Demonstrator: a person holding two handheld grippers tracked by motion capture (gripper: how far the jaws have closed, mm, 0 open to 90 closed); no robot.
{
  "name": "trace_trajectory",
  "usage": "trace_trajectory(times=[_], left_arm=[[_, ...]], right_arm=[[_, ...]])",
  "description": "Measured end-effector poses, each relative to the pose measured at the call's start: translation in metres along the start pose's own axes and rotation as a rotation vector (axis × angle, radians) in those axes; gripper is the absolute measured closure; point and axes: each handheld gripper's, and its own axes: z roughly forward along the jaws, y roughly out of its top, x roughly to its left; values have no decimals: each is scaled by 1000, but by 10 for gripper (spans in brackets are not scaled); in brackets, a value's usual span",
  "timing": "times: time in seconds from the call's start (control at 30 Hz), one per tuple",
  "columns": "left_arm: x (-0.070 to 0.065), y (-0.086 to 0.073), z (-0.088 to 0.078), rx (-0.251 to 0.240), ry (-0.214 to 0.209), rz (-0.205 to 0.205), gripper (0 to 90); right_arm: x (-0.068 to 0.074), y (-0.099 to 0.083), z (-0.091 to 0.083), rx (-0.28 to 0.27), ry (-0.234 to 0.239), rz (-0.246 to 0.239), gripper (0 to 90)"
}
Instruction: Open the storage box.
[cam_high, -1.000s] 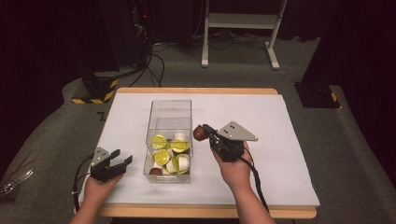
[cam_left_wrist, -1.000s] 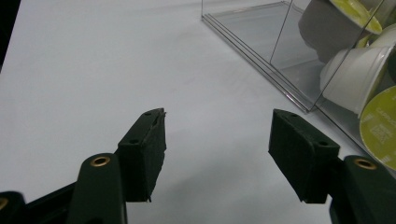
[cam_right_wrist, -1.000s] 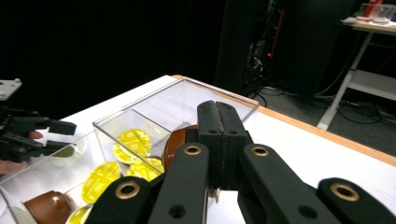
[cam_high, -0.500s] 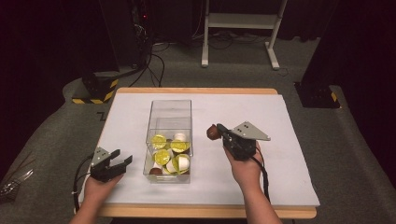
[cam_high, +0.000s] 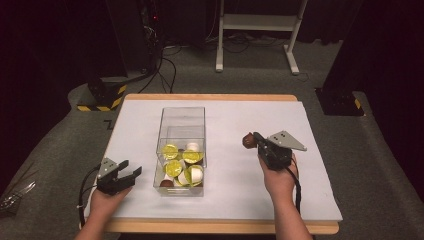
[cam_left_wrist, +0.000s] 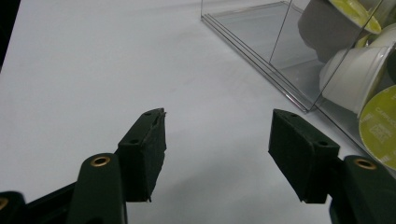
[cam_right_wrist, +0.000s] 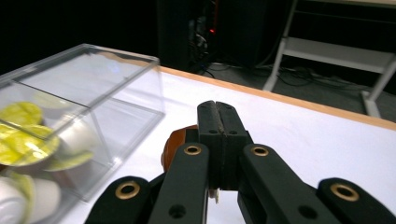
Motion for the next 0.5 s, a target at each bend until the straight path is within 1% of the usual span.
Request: trace_trajectory(times=[0.33,0.5], left_arm=[[-1,0,1,3,5,6,369],[-1,0,1,2,8,1,369]], right_arm=[[-25,-15,-1,26,-81,20,900],[-35,-22,2,42,-105,30,900]])
